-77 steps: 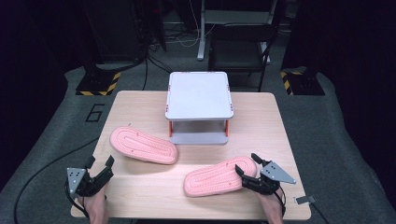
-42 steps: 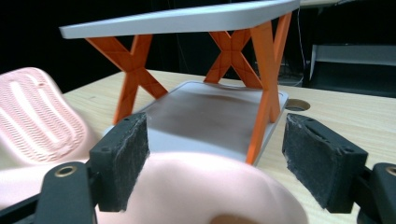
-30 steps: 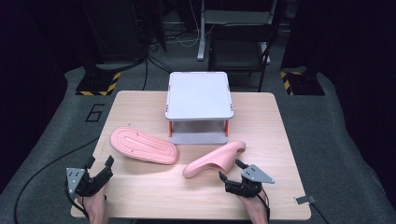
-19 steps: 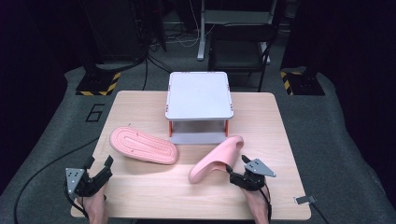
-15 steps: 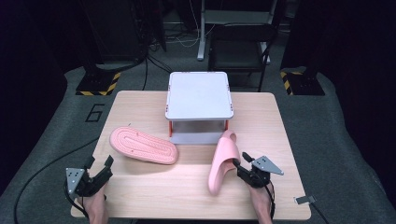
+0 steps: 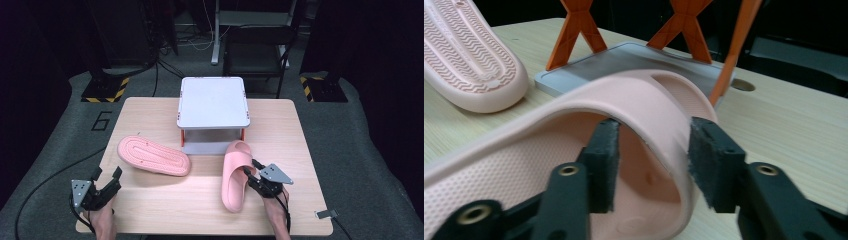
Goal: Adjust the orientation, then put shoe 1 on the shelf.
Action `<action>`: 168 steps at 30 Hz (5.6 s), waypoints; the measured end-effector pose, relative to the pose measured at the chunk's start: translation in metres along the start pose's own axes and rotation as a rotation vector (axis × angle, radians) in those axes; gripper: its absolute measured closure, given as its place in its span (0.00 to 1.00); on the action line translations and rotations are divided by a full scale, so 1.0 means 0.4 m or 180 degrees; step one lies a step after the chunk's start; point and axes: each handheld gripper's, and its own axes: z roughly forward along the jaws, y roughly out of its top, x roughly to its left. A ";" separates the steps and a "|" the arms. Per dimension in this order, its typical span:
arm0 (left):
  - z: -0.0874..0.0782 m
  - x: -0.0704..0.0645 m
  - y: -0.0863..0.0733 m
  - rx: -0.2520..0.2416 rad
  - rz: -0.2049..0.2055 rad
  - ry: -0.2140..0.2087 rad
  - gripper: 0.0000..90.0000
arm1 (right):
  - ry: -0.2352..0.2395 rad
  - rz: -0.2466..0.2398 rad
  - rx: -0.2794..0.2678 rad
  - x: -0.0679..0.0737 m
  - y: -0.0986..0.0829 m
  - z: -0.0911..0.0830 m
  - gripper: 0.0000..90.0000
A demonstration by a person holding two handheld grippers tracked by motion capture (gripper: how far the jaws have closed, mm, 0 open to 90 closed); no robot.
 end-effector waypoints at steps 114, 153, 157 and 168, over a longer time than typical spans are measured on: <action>0.475 -0.449 0.245 0.0894 0.1038 -0.1819 0.32 | 0.0080 0.0987 0.0397 0.078 0.100 0.370 0.88; 0.472 -0.449 0.243 0.0853 0.1047 -0.1762 0.33 | 0.0870 0.0122 0.0756 0.094 0.008 0.196 0.30; 0.472 -0.449 0.243 0.0852 0.1043 -0.1759 0.33 | 0.0764 0.0105 0.0720 0.096 0.026 0.227 0.31; 0.474 -0.450 0.242 0.0833 0.1026 -0.1747 0.34 | 0.0703 0.0049 0.0701 0.115 0.066 0.323 0.34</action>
